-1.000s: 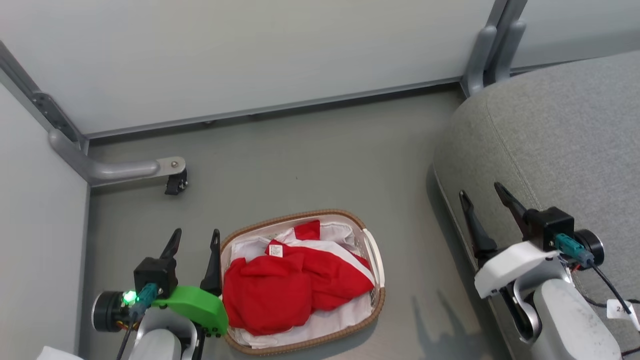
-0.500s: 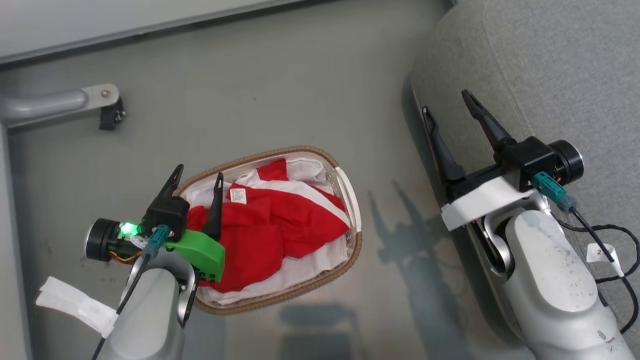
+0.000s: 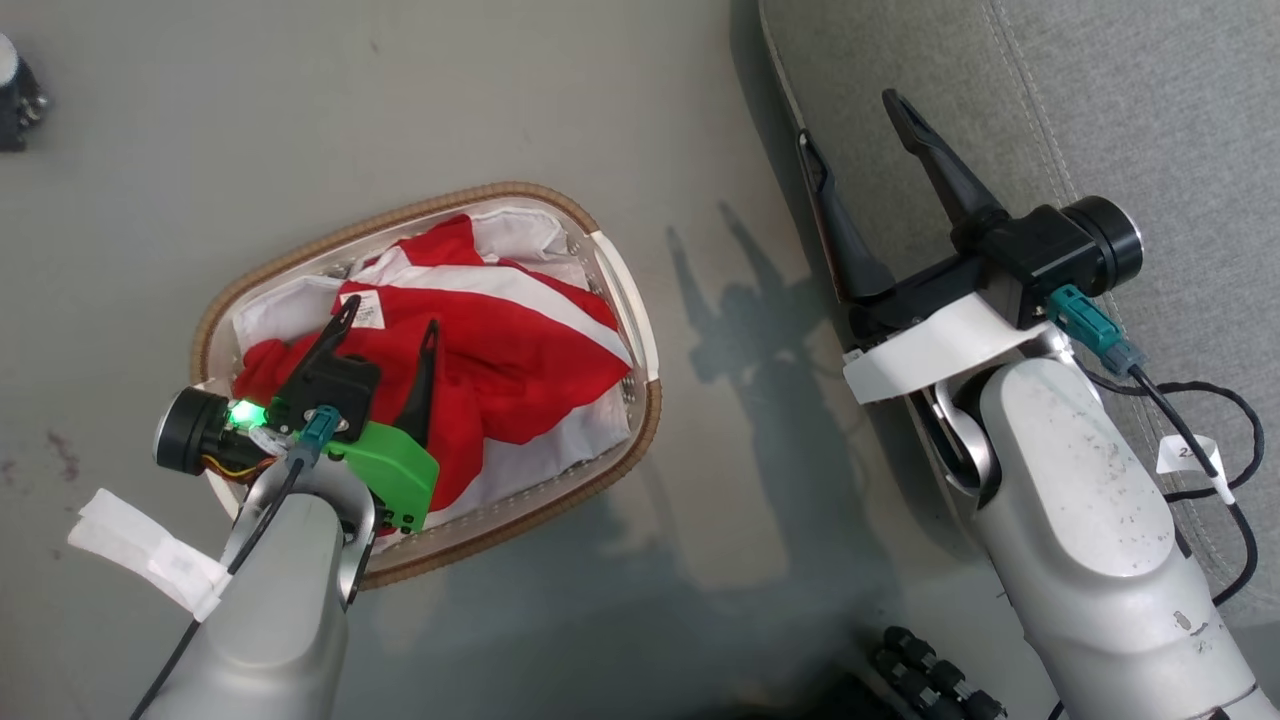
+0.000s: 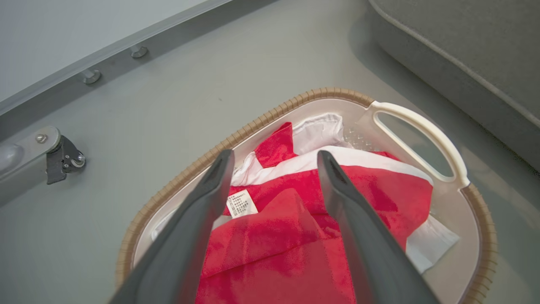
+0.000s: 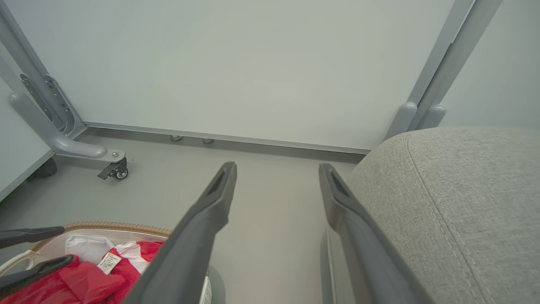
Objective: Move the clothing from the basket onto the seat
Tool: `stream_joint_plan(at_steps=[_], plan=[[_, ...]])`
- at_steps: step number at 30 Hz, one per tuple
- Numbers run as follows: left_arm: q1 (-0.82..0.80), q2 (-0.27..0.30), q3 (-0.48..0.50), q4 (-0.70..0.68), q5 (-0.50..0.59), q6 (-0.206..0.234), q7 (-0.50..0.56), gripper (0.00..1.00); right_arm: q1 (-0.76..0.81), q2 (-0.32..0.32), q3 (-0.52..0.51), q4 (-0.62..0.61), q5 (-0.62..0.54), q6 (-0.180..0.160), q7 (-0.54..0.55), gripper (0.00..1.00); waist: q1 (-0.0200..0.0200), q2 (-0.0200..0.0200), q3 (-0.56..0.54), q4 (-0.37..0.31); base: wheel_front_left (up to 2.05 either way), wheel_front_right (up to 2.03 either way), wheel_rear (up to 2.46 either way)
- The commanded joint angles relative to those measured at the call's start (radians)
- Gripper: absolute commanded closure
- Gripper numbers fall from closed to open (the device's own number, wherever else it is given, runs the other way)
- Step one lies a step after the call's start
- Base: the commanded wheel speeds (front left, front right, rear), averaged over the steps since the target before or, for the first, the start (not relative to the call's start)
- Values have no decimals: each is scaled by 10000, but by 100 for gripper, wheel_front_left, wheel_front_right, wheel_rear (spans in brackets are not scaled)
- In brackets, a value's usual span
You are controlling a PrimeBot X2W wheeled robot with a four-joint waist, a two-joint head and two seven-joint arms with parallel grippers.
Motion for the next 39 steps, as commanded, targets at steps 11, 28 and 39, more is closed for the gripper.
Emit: stream_joint_plan(at_steps=[11, 28, 39], plan=[[-619, 348, -617, 1522, 139, -53, -10, 0, -323, 14, 358, -401, 635, -6, -21, 0, -2, 0, 1489, -724, 0, 0, 0], [-1896, 367, -1202, 4903, 419, 387, 64, 0, -385, 11, 392, -578, 831, -6, -21, 0, -2, 0, 2080, -916, 0, 0, 0], [-2395, 225, -1473, 5701, 253, 260, 598, 100, -357, 10, 430, -548, 897, -8, -21, 0, -2, 0, 2138, -906, 0, 0, 0]])
